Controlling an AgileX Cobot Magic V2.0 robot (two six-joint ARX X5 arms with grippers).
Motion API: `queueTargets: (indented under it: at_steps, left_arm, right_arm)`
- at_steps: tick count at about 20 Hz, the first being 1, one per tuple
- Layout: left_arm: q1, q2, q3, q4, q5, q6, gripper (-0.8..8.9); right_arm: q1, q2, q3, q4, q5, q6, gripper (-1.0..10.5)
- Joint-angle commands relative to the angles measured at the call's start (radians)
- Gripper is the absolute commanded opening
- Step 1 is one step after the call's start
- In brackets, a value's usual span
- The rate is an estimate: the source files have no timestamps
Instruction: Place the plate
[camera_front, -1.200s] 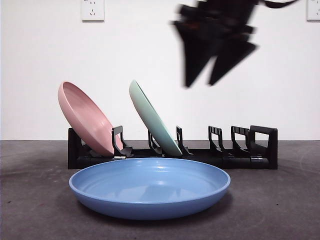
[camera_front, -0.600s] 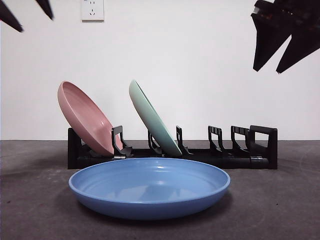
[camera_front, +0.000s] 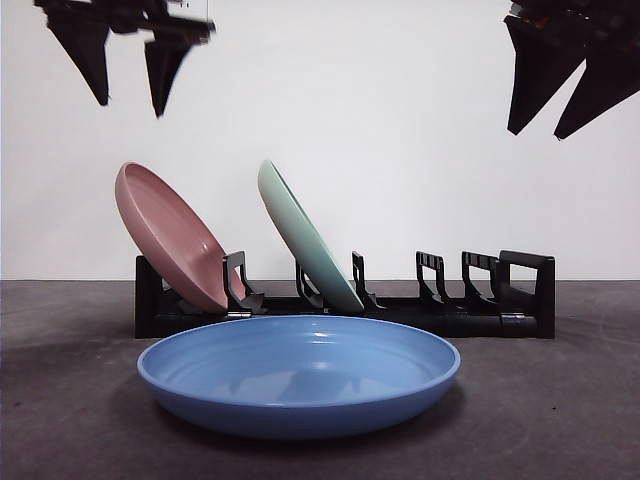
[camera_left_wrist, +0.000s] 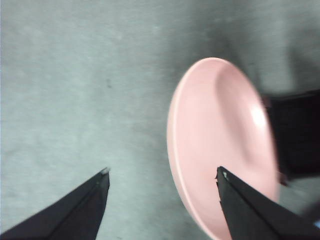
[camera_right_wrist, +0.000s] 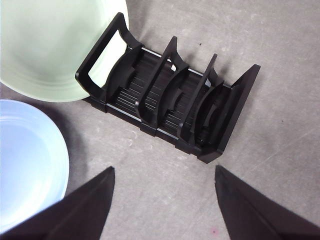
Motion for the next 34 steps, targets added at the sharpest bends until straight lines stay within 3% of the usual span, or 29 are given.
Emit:
queueTargets:
  at_steps: [1,4,23,28,34]
  left_arm:
    - [-0.024,0.058,0.031,0.002,-0.072,0.011,3.41]
    - [-0.037,0.105,0.031,0.004,-0.123,0.010,3.40]
    - [-0.002,0.222,0.031,0.034,-0.124,-0.001,3.35]
    - [-0.006,0.223,0.032,0.020,-0.124,-0.002,1.51]
    - [-0.006,0.223,0.032,-0.016,-0.124,-0.002,1.06]
  right_arm:
    - [0.005,0.005,0.017,0.003,-0.003,0.012,3.1]
    - [0.005,0.005,0.017,0.002,-0.003,0.012,3.1]
    - [0.005,0.005,0.017,-0.012,-0.008,0.012,3.1]
    - [0.005,0.005,0.017,-0.013,-0.008,0.013,3.1]
    - [0.005,0.005,0.017,-0.013,-0.008,0.013,3.1]
